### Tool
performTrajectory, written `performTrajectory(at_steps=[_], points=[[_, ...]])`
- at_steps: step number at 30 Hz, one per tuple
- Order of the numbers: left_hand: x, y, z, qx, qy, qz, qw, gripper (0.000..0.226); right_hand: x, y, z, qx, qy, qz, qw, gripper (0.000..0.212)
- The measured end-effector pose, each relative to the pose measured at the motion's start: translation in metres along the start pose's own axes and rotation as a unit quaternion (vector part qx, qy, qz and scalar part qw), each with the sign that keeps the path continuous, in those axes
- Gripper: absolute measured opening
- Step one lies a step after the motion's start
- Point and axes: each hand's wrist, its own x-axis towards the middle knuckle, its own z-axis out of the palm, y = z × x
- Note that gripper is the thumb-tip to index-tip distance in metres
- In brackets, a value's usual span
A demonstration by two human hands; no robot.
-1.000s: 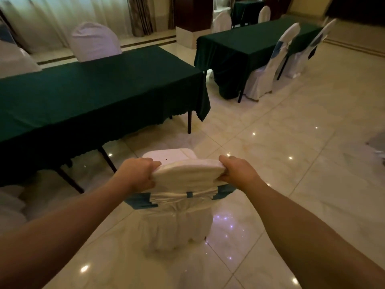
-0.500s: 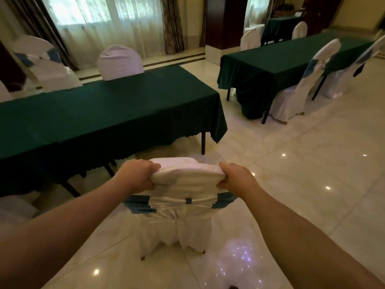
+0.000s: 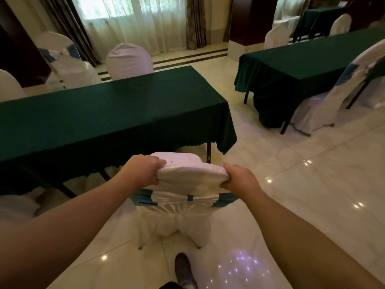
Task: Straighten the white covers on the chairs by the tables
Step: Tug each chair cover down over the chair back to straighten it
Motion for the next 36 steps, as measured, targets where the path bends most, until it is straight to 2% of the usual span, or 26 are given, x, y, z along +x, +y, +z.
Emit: performTrajectory(at_steps=[5, 12, 21, 36], points=[[0.081, -0.027, 0.000, 0.027, -0.010, -0.004, 1.000, 0.038, 0.079, 0.025, -0.008, 0.007, 0.022, -0.013, 1.000, 0.045], [0.194, -0.082, 0.006, -0.001, 0.001, -0.005, 1.000, 0.043, 0.203, 0.039, -0.022, -0.018, 0.012, -0.030, 0.999, 0.046], [0.291, -0.131, 0.015, -0.031, 0.011, -0.020, 0.999, 0.039, 0.326, 0.049, -0.034, -0.026, -0.005, -0.034, 0.999, 0.041], [0.371, -0.170, 0.046, -0.094, -0.067, -0.182, 0.977, 0.028, 0.493, 0.052, -0.032, -0.059, -0.044, -0.174, 0.982, 0.045]])
